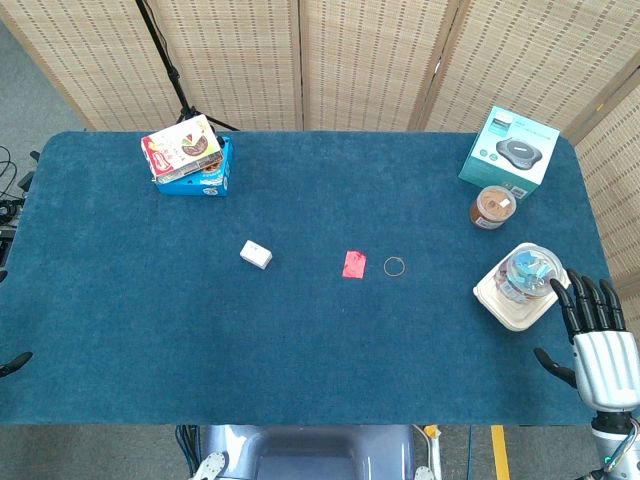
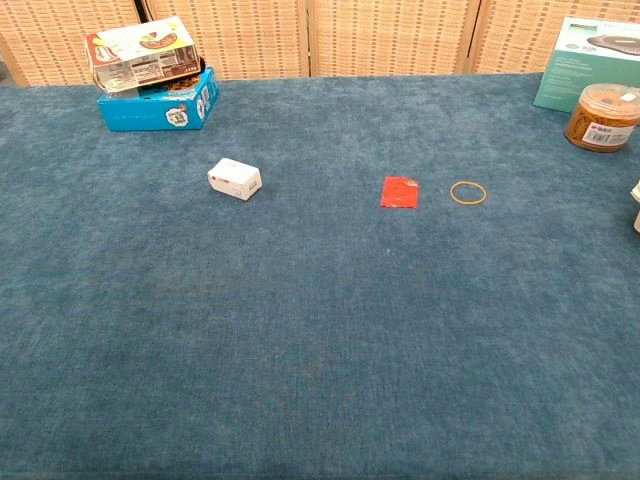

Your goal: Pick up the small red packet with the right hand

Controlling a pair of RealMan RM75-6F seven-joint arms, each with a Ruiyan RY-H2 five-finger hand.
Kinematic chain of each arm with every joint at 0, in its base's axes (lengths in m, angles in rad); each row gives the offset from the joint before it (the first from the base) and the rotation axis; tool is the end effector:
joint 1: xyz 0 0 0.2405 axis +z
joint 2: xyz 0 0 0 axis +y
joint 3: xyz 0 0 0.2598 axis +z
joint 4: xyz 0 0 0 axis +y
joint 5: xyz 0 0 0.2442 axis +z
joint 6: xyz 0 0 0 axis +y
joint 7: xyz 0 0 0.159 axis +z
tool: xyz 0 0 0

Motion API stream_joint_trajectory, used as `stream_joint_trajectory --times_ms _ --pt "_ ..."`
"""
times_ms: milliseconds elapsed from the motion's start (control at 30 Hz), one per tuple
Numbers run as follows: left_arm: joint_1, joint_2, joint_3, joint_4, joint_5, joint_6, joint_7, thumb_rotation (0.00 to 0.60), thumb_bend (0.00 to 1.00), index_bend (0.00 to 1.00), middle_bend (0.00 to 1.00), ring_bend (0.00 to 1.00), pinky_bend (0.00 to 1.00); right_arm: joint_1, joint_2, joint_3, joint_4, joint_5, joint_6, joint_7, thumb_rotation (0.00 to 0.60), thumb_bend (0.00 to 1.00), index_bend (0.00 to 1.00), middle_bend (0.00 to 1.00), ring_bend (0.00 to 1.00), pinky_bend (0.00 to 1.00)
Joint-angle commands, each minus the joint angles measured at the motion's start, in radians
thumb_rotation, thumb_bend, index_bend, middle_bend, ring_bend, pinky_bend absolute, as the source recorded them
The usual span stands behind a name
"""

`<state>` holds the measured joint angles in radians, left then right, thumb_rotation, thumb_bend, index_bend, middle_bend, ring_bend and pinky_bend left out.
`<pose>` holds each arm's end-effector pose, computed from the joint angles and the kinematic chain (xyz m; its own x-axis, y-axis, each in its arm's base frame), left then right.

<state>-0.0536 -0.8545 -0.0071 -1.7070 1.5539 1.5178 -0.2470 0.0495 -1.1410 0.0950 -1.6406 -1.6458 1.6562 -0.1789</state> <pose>-0.3268 0.1783 0.2021 0.3274 0.0231 0.9446 0.9448 -0.0240 -0.3269 -0.2904 -0.1936 0.1433 0.4898 0.2150 0.8449 -0.8514 -0.0903 0.5166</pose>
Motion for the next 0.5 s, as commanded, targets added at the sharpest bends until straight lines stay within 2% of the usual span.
stream_joint_trajectory --times_ms 33,300,500 --pt "0.0 0.001 0.0 0.001 0.0 0.0 -0.003 0.6 0.0 0.0 0.0 0.0 0.0 0.0 -0.001 -0.003 0.0 -0.002 -0.001 -0.002 0.6 0.0 0.04 0.0 0.0 0.0" --pt "0.002 0.005 0.0 0.006 0.005 0.003 -0.025 0.6 0.0 0.0 0.0 0.0 0.0 0.01 -0.005 -0.015 -0.006 -0.012 -0.028 -0.001 0.6 0.0 0.06 0.0 0.0 0.0" --pt "0.002 0.006 -0.002 0.004 -0.005 -0.001 -0.033 0.6 0.0 0.0 0.0 0.0 0.0 0.075 -0.023 -0.015 -0.013 -0.02 -0.128 0.008 0.6 0.0 0.08 0.0 0.0 0.0"
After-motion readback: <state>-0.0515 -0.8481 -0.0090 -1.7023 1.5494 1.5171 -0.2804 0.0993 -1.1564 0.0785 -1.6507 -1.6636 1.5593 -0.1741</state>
